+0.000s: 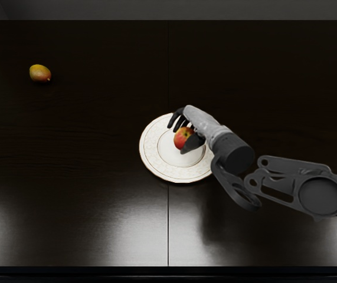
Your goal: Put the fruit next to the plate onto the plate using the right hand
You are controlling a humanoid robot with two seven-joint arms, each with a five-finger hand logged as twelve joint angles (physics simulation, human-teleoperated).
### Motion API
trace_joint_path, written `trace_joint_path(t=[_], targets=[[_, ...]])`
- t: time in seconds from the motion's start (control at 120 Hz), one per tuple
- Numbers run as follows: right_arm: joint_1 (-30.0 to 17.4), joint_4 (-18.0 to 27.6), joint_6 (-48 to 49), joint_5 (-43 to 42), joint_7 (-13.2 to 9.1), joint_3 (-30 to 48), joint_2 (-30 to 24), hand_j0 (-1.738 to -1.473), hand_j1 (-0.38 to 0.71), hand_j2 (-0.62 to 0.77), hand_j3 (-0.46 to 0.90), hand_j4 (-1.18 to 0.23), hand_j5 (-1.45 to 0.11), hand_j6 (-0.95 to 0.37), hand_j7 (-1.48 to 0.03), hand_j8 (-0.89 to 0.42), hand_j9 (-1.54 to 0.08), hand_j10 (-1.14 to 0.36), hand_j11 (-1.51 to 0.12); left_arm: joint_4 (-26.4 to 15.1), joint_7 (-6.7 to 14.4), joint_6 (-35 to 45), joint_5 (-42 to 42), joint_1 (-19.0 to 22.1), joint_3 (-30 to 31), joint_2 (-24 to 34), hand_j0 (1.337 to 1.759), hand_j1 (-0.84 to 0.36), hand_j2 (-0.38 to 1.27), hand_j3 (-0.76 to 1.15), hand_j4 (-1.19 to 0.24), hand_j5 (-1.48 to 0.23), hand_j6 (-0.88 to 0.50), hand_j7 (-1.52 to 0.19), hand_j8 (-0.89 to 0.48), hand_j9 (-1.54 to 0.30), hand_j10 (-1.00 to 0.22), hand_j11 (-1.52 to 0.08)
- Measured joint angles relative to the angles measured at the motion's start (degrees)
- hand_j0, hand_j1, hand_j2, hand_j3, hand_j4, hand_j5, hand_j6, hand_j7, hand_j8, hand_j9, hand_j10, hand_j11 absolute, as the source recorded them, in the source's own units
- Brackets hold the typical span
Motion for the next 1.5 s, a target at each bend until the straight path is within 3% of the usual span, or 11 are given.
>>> trace_joint_path(t=[0.142,0.35,0.525,0.742,0.917,1.033,1.233,1.35,1.5], targets=[[-0.48,0.0,-0.08,-1.43,0.02,-0.17,0.22,-1.658,0.21,0.2,0.0,-0.56,-0.75,-0.62,-0.74,-0.44,-0.76,-0.5,-0.75,0.0,0.0,0.0,0.0,0.0,0.0,0.0,1.658,0.07,0.05,0.0,-0.23,-0.3,-0.23,-0.3,-0.23,-0.3,-0.23,-0.3],[-0.76,0.0,-0.19,-2.18,0.04,-0.25,0.19,-1.658,0.06,0.04,0.0,-0.38,-0.5,-0.4,-0.49,-0.33,-0.5,-0.35,-0.49,0.0,0.01,0.0,0.0,0.0,0.0,0.0,1.658,0.07,0.05,0.0,-0.23,-0.3,-0.23,-0.3,-0.23,-0.3,-0.23,-0.3],[-0.61,0.0,-0.2,-2.18,0.05,0.07,-0.43,-1.658,-0.03,-0.01,0.0,-0.28,-0.37,-0.29,-0.37,-0.26,-0.37,-0.27,-0.37,0.0,0.0,0.0,0.0,0.0,-0.01,0.0,1.658,0.07,0.05,0.0,-0.23,-0.3,-0.23,-0.3,-0.23,-0.3,-0.23,-0.3],[0.31,3.95,0.41,-1.09,0.05,3.62,-8.04,-1.658,-0.17,-0.01,0.0,-0.15,-0.2,-0.16,-0.2,-0.15,-0.2,-0.15,-0.2,0.0,0.0,0.0,0.0,0.0,0.0,0.0,1.658,0.07,0.05,0.0,-0.23,-0.3,-0.23,-0.3,-0.23,-0.3,-0.23,-0.3],[2.69,6.54,1.92,5.69,0.05,4.66,-11.85,-1.658,-0.24,-0.01,0.0,-0.09,-0.12,-0.1,-0.12,-0.09,-0.12,-0.09,-0.12,0.0,0.0,0.0,0.0,0.0,0.0,0.0,1.658,0.07,0.05,0.0,-0.23,-0.3,-0.23,-0.3,-0.23,-0.3,-0.23,-0.3],[3.38,6.95,2.41,9.89,0.05,6.83,-9.52,-1.658,-0.27,-0.01,0.0,-0.07,-0.09,-0.07,-0.09,-0.07,-0.09,-0.07,-0.09,0.0,0.0,0.0,0.0,0.0,0.0,0.0,1.658,0.07,0.05,0.0,-0.23,-0.3,-0.23,-0.3,-0.23,-0.3,-0.23,-0.3],[3.3,6.95,5.35,20.23,0.05,15.5,-0.93,-1.658,-0.29,-0.01,0.0,-0.05,-0.07,-0.05,-0.06,-0.05,-0.07,-0.05,-0.07,0.0,0.01,0.0,0.0,0.0,0.0,0.0,1.658,0.07,0.05,0.0,-0.23,-0.3,-0.23,-0.3,-0.23,-0.3,-0.23,-0.3],[0.74,5.46,14.55,30.65,0.05,22.28,0.68,-1.658,-0.3,-0.01,0.0,-0.05,-0.06,-0.05,-0.06,-0.05,-0.06,-0.05,-0.06,0.0,0.0,0.0,0.0,0.0,0.0,0.0,1.658,0.07,0.05,0.0,-0.23,-0.3,-0.23,-0.3,-0.23,-0.3,-0.23,-0.3],[-9.04,1.38,38.36,41.98,0.05,35.0,-0.96,-1.658,-0.3,-0.01,0.0,-0.04,-0.05,-0.04,-0.05,-0.04,-0.05,-0.04,-0.05,0.0,0.0,0.0,0.0,0.0,0.0,0.0,1.658,0.07,0.05,0.0,-0.23,-0.3,-0.23,-0.3,-0.23,-0.3,-0.23,-0.3]])
